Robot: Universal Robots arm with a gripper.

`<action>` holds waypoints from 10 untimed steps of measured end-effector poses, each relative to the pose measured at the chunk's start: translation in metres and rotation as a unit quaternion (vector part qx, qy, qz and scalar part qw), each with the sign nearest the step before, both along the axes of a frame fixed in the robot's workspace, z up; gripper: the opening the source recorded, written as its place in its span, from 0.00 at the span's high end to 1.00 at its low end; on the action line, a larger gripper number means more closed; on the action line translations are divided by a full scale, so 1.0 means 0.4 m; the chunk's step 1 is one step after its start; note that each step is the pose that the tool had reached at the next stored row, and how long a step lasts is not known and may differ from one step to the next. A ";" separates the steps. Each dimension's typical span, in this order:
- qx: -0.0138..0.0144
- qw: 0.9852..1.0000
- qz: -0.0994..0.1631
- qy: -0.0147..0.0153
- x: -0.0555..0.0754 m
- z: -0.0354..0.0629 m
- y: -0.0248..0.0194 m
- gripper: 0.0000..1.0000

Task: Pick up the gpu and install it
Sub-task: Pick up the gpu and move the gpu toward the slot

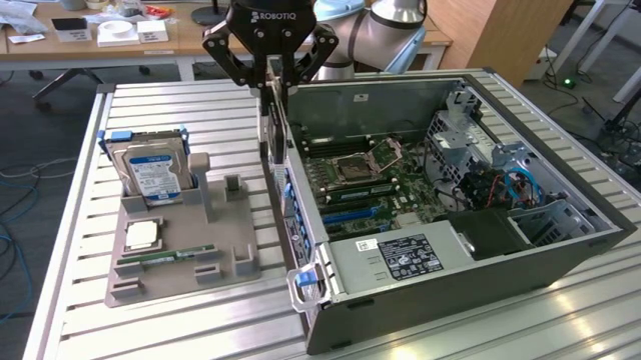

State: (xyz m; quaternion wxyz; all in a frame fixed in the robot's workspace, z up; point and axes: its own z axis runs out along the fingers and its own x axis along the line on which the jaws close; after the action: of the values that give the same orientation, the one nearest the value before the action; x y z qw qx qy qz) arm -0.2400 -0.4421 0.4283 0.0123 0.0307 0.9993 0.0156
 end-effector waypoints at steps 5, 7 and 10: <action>0.000 1.000 0.000 0.000 0.019 0.000 0.000 0.73; 0.000 1.000 0.000 0.000 0.027 0.000 0.000 0.73; 0.000 1.000 0.000 0.000 0.040 0.000 0.000 0.73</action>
State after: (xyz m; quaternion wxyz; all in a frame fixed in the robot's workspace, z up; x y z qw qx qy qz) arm -0.2240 -0.4421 0.4284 0.0123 0.0307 0.9993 0.0157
